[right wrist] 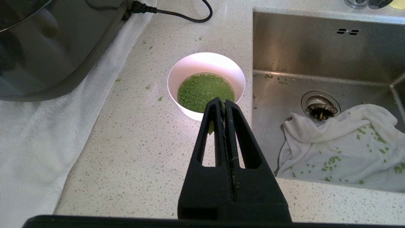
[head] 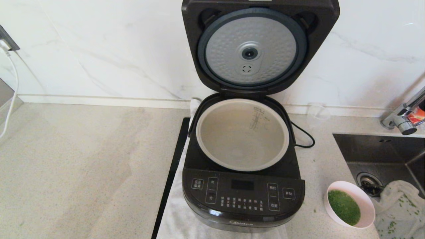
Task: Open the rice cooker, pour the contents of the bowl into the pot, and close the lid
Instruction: Turn on the tap
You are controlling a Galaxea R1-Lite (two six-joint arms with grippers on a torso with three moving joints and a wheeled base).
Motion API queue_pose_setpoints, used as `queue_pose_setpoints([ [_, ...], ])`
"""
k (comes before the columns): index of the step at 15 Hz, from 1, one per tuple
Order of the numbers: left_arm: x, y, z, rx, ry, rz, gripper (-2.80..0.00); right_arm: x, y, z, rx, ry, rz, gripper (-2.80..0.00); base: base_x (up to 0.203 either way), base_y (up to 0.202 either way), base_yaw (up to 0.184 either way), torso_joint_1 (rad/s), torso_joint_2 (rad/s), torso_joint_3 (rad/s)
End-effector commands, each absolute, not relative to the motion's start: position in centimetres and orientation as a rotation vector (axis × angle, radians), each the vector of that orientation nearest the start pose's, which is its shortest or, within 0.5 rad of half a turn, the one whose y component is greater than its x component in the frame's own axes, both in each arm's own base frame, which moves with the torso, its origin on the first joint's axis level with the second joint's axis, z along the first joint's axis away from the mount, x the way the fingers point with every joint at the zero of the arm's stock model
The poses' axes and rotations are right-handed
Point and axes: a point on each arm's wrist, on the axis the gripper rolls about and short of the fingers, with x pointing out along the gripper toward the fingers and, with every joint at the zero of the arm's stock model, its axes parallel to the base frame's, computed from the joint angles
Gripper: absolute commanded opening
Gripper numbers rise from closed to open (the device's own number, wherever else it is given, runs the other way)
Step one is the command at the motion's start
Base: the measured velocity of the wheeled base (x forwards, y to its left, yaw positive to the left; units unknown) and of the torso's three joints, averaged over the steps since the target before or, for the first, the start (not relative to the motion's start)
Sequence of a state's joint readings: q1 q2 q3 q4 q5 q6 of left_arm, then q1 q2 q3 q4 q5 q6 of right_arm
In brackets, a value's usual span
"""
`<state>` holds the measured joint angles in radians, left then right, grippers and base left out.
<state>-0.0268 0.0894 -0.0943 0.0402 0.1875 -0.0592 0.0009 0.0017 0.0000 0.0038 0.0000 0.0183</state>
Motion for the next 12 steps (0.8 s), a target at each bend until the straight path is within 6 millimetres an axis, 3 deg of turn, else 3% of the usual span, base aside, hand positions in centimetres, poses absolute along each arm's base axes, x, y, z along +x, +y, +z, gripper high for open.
queue_pose_setpoints([
  [1, -2.79, -0.06, 8.31, -0.063, 0.033, -0.075, -2.8, -2.27, 0.0, 7.52, 0.019, 0.005, 0.001, -2.8, 0.0, 0.0, 0.0, 0.0, 0.0, 0.0],
  [4, -2.85, -0.28, 8.32, 0.033, 0.028, -0.17, -2.8, -2.27, 0.0, 7.52, 0.018, 0.005, 0.0, -2.8, 0.0, 0.0, 0.0, 0.0, 0.0, 0.0],
  [8, -2.69, 0.01, 7.83, 0.102, 0.046, -0.04, -2.8, -2.26, 0.0, 7.51, 0.018, 0.008, 0.001, -2.8, 0.0, 0.0, 0.0, 0.0, 0.0, 0.0],
  [12, -2.6, -0.05, 7.39, 0.119, 0.071, -0.061, -2.8, -2.26, 0.0, 7.51, 0.018, 0.007, 0.001, -2.8, 0.0, 0.0, 0.0, 0.0, 0.0, 0.0],
])
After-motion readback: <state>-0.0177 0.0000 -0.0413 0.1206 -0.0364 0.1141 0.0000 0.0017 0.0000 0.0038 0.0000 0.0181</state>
